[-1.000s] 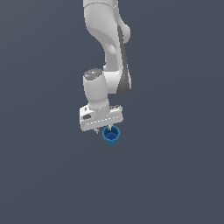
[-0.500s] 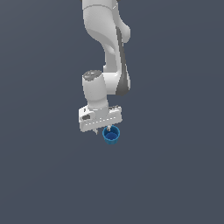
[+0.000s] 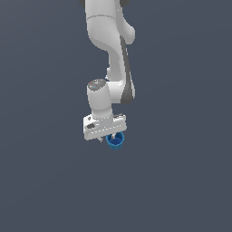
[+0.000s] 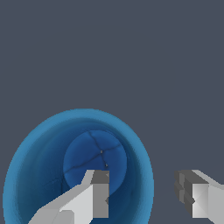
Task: Pick up the object and move it to a goal position.
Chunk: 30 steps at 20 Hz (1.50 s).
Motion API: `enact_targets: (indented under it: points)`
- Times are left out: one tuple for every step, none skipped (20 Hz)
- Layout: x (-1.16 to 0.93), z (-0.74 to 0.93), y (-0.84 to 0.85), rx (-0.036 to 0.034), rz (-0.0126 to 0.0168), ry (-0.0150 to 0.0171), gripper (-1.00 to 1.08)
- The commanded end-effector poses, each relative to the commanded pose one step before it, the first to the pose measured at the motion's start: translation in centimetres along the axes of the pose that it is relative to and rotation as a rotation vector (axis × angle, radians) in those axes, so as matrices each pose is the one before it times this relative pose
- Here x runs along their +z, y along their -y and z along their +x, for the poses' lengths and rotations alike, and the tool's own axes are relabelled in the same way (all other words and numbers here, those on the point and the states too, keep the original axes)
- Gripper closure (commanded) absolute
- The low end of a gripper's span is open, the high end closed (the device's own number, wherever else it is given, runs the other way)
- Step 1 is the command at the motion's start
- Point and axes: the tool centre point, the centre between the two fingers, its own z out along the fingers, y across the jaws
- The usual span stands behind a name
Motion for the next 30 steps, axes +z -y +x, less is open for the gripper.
enact_targets:
  points:
    - [0.142, 0.030, -0.027, -0.00013, -0.00066, -0.00110, 1.08]
    - [0.000, 0.000, 0.000, 0.00000, 0.00000, 0.00000, 1.08]
    - [0.000, 0.000, 0.000, 0.00000, 0.00000, 0.00000, 1.08]
    - [0.000, 0.000, 0.000, 0.00000, 0.00000, 0.00000, 1.08]
    - [0.000, 0.000, 0.000, 0.00000, 0.00000, 0.00000, 1.08]
    - [0.000, 0.000, 0.000, 0.00000, 0.00000, 0.00000, 1.08]
    - [0.000, 0.000, 0.000, 0.00000, 0.00000, 0.00000, 1.08]
    - [0.000, 0.000, 0.000, 0.00000, 0.00000, 0.00000, 1.08]
    - [0.000, 0.000, 0.000, 0.00000, 0.00000, 0.00000, 1.08]
    - [0.000, 0.000, 0.000, 0.00000, 0.00000, 0.00000, 1.08]
    - [-0.016, 0.002, 0.008, 0.00000, 0.00000, 0.00000, 1.08]
    - [-0.016, 0.021, 0.027, 0.00000, 0.00000, 0.00000, 1.08]
    - [-0.049, 0.064, 0.082, 0.00000, 0.00000, 0.00000, 1.08]
    - [-0.081, 0.106, 0.136, 0.00000, 0.00000, 0.00000, 1.08]
    - [-0.141, 0.158, 0.202, -0.00020, -0.00008, -0.00044, 1.08]
    - [-0.146, 0.192, 0.245, 0.00000, 0.00000, 0.00000, 1.08]
    - [-0.179, 0.235, 0.300, 0.00000, 0.00000, 0.00000, 1.08]
    - [-0.211, 0.278, 0.354, 0.00000, 0.00000, 0.00000, 1.08]
    - [-0.244, 0.321, 0.409, 0.00000, 0.00000, 0.00000, 1.08]
    - [-0.292, 0.358, 0.440, 0.00038, 0.00011, -0.00029, 1.08]
    - [-0.309, 0.406, 0.515, 0.00000, 0.00000, 0.00000, 1.08]
    - [-0.341, 0.448, 0.567, 0.00000, 0.00000, 0.00000, 1.08]
    - [-0.373, 0.490, 0.619, 0.00000, 0.00000, 0.00000, 1.08]
    - [-0.436, 0.526, 0.638, 0.00050, -0.00005, -0.00048, 1.08]
    - [-0.437, 0.574, 0.721, 0.00000, 0.00000, 0.00000, 1.08]
    - [-0.468, 0.616, 0.771, 0.00000, 0.00000, 0.00000, 1.08]
    - [-0.493, 0.649, 0.809, 0.00000, 0.00000, 0.00000, 1.08]
    - [-0.527, 0.668, 0.814, 0.00030, -0.00034, -0.00018, 1.08]
    - [-0.522, 0.689, 0.853, 0.00000, 0.00000, 0.00000, 1.08]
    - [-0.531, 0.701, 0.864, 0.00000, 0.00000, 0.00000, 1.08]
